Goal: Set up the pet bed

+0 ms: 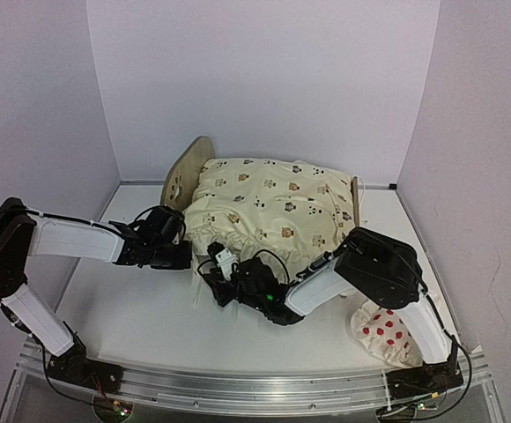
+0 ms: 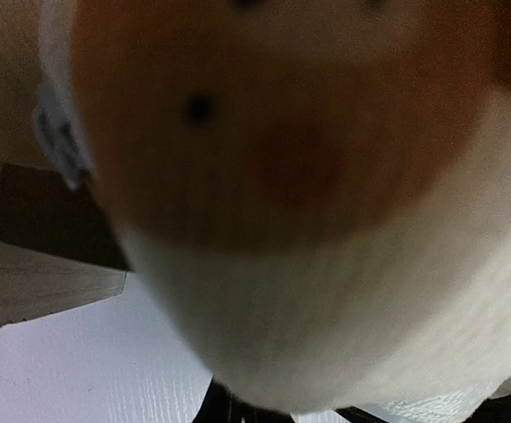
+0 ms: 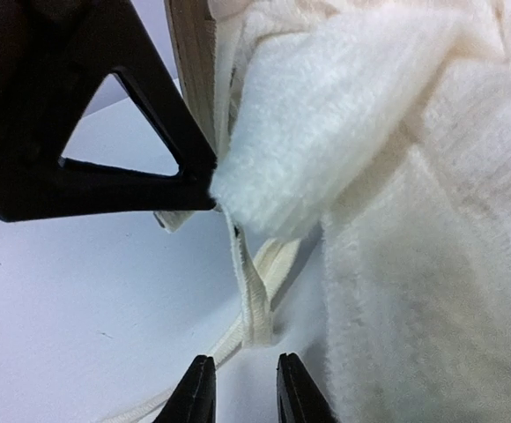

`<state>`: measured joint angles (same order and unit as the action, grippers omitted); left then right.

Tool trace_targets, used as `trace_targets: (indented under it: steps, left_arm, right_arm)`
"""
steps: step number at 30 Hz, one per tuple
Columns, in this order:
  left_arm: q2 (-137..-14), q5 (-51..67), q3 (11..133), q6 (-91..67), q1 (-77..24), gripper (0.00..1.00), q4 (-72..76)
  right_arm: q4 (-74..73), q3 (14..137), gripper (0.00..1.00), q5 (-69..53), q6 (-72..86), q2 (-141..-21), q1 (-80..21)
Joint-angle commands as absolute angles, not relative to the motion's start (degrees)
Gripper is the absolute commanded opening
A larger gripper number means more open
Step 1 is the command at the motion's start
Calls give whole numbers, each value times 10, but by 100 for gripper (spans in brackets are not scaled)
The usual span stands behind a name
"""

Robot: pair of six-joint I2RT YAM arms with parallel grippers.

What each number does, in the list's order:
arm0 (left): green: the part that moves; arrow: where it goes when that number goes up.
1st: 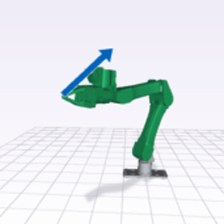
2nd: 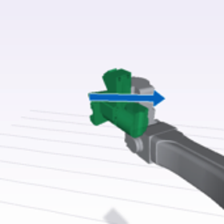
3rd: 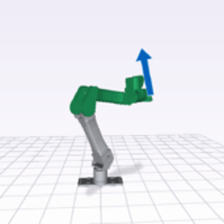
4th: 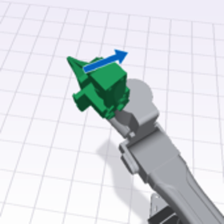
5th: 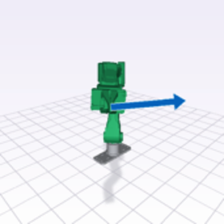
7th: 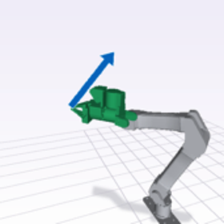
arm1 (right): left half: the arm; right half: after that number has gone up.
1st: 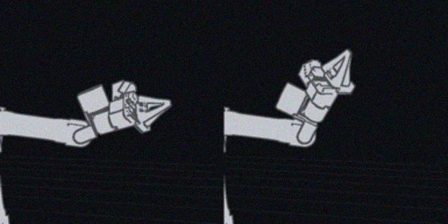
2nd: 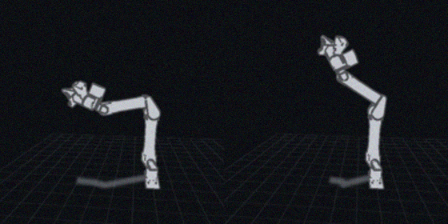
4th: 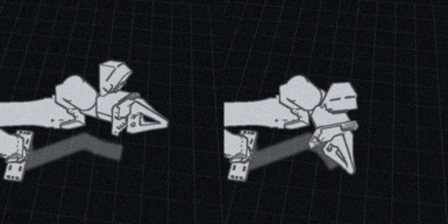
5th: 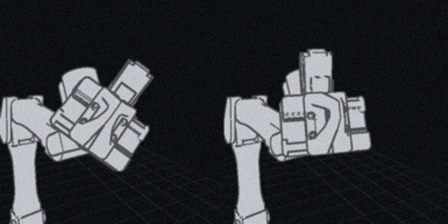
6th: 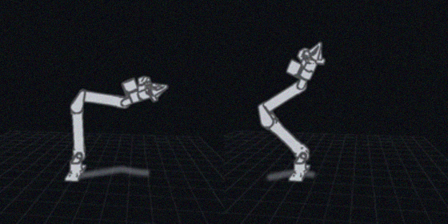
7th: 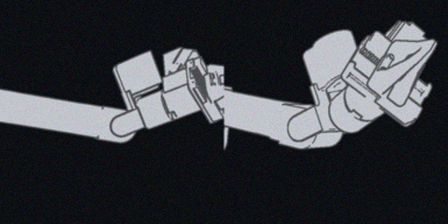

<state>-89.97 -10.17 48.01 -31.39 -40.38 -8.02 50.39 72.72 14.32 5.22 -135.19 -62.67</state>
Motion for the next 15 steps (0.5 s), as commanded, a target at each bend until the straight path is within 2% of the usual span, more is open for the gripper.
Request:
trace_targets:
  steps: [1,9,15]
  left_arm:
    - [-911,-87,500,-296,-400,0,-52]
    - [-911,-87,500,-291,-400,0,-52]
    - [-911,-84,500,-289,-400,0,-53]
  right_arm:
    - [522,713,28,175,12,-1288,-625]
    - [469,784,13,216,5,-1321,-612]
    - [444,844,11,211,-13,-1366,-606]
